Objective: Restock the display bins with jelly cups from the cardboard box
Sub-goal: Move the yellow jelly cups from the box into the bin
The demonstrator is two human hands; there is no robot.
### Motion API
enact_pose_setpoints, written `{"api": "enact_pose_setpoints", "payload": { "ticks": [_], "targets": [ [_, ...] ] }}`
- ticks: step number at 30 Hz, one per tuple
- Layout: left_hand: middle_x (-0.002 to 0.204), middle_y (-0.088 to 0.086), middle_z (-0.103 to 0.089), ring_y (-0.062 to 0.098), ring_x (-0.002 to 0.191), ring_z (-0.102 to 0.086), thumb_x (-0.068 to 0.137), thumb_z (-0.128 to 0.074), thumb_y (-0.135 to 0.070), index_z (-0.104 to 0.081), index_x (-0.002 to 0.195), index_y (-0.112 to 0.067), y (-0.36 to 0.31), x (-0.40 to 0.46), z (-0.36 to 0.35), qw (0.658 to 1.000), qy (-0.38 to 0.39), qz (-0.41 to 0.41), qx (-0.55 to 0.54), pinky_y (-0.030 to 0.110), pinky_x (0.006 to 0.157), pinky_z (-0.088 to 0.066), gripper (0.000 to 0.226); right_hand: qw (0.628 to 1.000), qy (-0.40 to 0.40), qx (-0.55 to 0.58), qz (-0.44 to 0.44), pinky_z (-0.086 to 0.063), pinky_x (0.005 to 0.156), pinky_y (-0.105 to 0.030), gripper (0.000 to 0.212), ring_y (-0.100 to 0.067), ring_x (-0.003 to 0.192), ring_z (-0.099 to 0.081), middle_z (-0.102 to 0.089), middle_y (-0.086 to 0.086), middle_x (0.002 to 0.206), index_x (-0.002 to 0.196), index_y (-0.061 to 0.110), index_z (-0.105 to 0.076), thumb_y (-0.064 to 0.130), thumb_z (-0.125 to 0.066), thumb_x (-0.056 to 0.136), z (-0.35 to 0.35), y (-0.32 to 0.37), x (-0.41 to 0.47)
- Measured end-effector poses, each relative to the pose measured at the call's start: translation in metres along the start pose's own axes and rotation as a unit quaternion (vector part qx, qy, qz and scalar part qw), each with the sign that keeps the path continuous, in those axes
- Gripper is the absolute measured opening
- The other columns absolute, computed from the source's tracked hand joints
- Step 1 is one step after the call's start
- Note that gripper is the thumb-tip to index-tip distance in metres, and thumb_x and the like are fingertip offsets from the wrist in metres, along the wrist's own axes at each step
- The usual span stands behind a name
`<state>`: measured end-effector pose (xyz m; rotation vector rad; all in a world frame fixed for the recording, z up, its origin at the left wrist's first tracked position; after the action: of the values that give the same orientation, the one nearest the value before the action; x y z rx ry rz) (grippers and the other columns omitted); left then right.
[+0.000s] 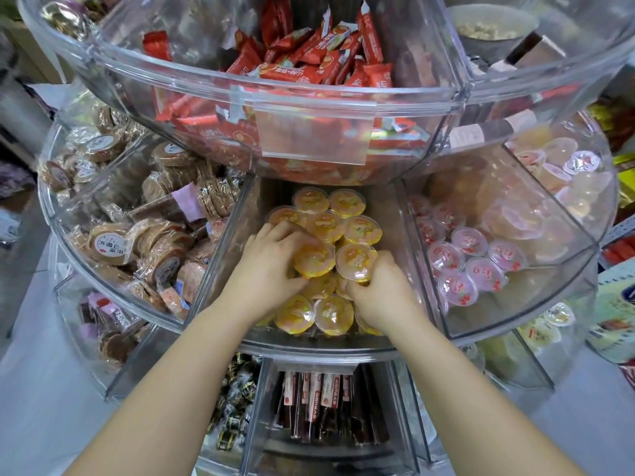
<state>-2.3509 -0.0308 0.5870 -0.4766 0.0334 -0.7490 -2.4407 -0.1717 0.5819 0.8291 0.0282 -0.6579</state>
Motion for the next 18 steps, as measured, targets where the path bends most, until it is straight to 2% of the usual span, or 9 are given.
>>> {"api": "enact_pose_setpoints", "payload": {
  "ticks": [3,7,10,12,14,16,18],
  "targets": [
    [0.116,-0.004,-0.054,0.021,0.108,-0.045,0.065,-0.071,-0.019,-0.061,0.112,-0.027,-0.002,0.000,0.000,1.000,-0.010,0.005,0.012,0.037,0.088,-0.034,0.049,1.000,-0.003,-0.026,-0.006,-0.038,0.070,-0.030,0.040,-0.033,0.104,-0.055,-0.057,-0.015,0.116,0.115,0.004,-0.038,0.021,-0.061,0.086,-0.001,0.002,0.002],
    [0.121,-0.004,-0.051,0.020,0.113,-0.042,0.066,-0.078,-0.031,-0.057,0.118,-0.027,-0.004,-0.001,0.003,1.000,0.023,0.002,0.012,0.037,0.095,-0.032,0.056,0.999,0.029,-0.023,-0.008,-0.039,0.075,-0.028,0.056,-0.030,0.111,-0.054,-0.055,-0.012,0.122,0.123,0.005,-0.037,0.023,-0.070,0.081,0.004,0.002,-0.002],
    [0.114,-0.008,-0.052,0.014,0.109,-0.044,0.066,-0.081,-0.029,-0.058,0.117,-0.025,-0.005,-0.010,0.015,0.997,-0.003,-0.002,-0.071,0.025,0.091,-0.032,0.055,0.999,0.046,-0.016,0.022,-0.047,0.083,-0.030,0.071,-0.024,0.108,-0.057,-0.056,-0.007,0.124,0.132,0.009,-0.033,0.028,-0.074,0.077,0.017,-0.002,-0.017],
    [0.106,-0.016,-0.056,0.005,0.102,-0.051,0.071,-0.079,-0.022,-0.060,0.111,-0.028,-0.006,-0.023,0.026,0.988,-0.057,0.001,-0.141,0.016,0.087,-0.035,0.045,0.997,0.040,-0.036,0.059,-0.046,0.093,-0.031,0.088,-0.019,0.115,-0.055,-0.049,-0.001,0.137,0.144,0.014,-0.019,0.031,-0.073,0.076,0.025,-0.004,-0.033],
    [0.101,-0.019,-0.062,0.000,0.099,-0.057,0.075,-0.075,-0.018,-0.061,0.106,-0.034,-0.005,-0.043,0.036,0.969,-0.105,0.023,-0.221,0.013,0.087,-0.042,0.037,0.990,0.003,-0.058,0.126,-0.039,0.090,-0.021,0.082,-0.011,0.112,-0.053,-0.045,0.008,0.134,0.143,0.021,-0.024,0.032,-0.071,0.077,0.032,-0.001,-0.049],
    [0.100,-0.017,-0.066,0.003,0.097,-0.062,0.078,-0.073,-0.018,-0.063,0.102,-0.039,-0.001,-0.066,0.042,0.945,-0.146,0.053,-0.289,0.013,0.085,-0.047,0.034,0.977,-0.041,-0.073,0.195,-0.036,0.081,-0.015,0.062,-0.005,0.101,-0.052,-0.046,0.015,0.119,0.133,0.027,-0.038,0.033,-0.068,0.079,0.032,0.009,-0.061],
    [0.096,-0.016,-0.068,0.002,0.091,-0.064,0.078,-0.072,-0.022,-0.065,0.097,-0.042,0.004,-0.095,0.046,0.920,-0.193,0.087,-0.329,0.009,0.080,-0.047,0.028,0.960,-0.043,-0.068,0.267,-0.035,0.074,-0.006,0.045,0.002,0.091,-0.049,-0.046,0.020,0.107,0.123,0.027,-0.049,0.031,-0.066,0.081,0.023,0.028,-0.071]
  ]
}}
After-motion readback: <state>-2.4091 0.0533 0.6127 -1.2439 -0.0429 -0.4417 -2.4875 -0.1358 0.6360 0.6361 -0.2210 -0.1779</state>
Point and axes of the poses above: each hand's wrist, its own x-axis towards the middle knuckle, its own z-axis out of the back of the hand, y = z × x, the point moved 1 cm from there along x, towards the middle knuckle
